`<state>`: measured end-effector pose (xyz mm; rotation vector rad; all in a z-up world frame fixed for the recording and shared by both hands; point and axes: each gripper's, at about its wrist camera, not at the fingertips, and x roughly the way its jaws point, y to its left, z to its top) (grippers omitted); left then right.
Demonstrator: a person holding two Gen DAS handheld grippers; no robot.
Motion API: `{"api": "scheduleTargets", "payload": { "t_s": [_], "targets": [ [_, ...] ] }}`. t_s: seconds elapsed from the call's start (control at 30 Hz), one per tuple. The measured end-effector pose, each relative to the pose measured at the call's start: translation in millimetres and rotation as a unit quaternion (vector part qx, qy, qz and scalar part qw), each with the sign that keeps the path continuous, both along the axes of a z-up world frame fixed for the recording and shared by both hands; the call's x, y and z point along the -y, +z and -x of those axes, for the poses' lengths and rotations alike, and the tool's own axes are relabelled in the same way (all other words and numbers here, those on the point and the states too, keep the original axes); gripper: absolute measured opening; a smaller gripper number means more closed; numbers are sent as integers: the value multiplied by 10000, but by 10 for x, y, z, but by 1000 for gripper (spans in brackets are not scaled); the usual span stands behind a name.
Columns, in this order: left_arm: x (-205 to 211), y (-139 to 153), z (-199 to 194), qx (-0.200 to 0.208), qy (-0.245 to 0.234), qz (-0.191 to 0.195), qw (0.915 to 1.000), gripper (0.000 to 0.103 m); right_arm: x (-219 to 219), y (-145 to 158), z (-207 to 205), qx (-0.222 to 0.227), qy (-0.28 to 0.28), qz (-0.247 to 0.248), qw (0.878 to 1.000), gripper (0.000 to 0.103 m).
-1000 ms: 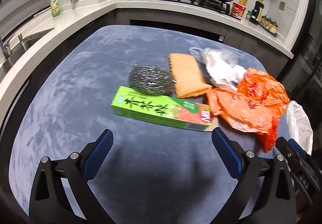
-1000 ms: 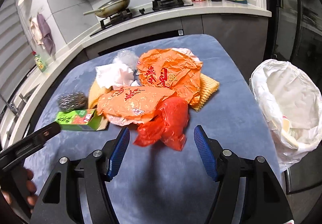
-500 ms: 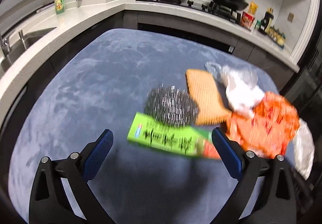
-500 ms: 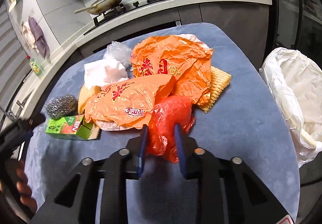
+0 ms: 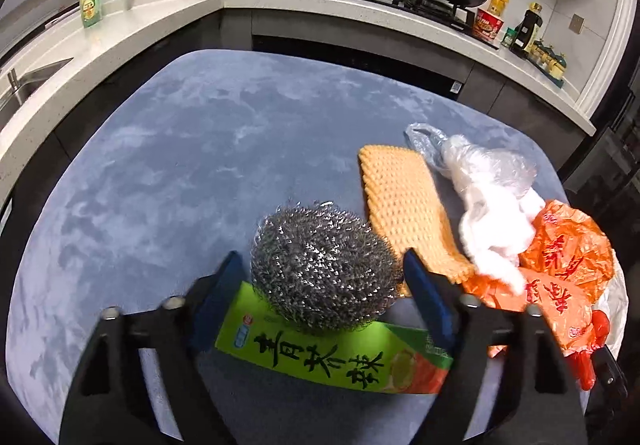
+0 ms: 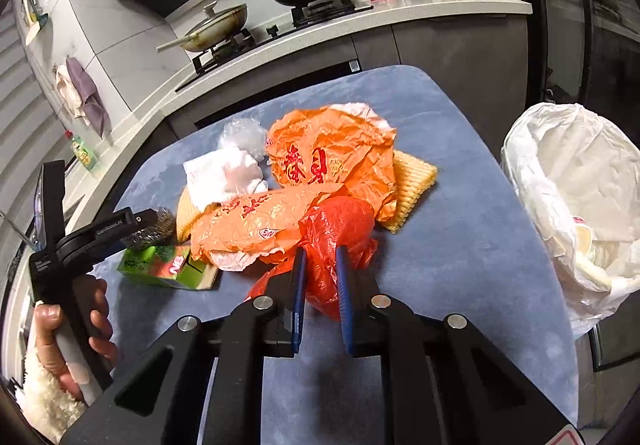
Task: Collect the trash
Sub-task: 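Lift the steel scrubber with the left gripper while the right gripper lifts the red bag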
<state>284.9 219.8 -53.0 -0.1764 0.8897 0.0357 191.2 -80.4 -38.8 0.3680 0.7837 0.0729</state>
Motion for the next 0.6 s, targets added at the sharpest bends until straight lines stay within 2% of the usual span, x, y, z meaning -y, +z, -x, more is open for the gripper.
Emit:
{"api": "scheduleTargets", "payload": {
  "t_s": [0.07,0.13,0.27,0.43,0.6],
  "targets": [
    [7,45,35,75,-1,-4,10000,63,39,42,50,59,-25,-16,10000,14],
    [33,85,69,121,-19,-72,9999,59,94,100,97,136,-67,-47,9999,14],
    [78,210,175,258,-45,-91,9996,41,173,233,173,312,-121,-94,9994,14],
    [172,290,283,287,-165,-111,9994,38,264,365,265,461,-163,-173,9987,14],
    [279,337,434,310,-281,-56,9991,26,321,386,355,499,-186,-210,9984,14]
  ]
}}
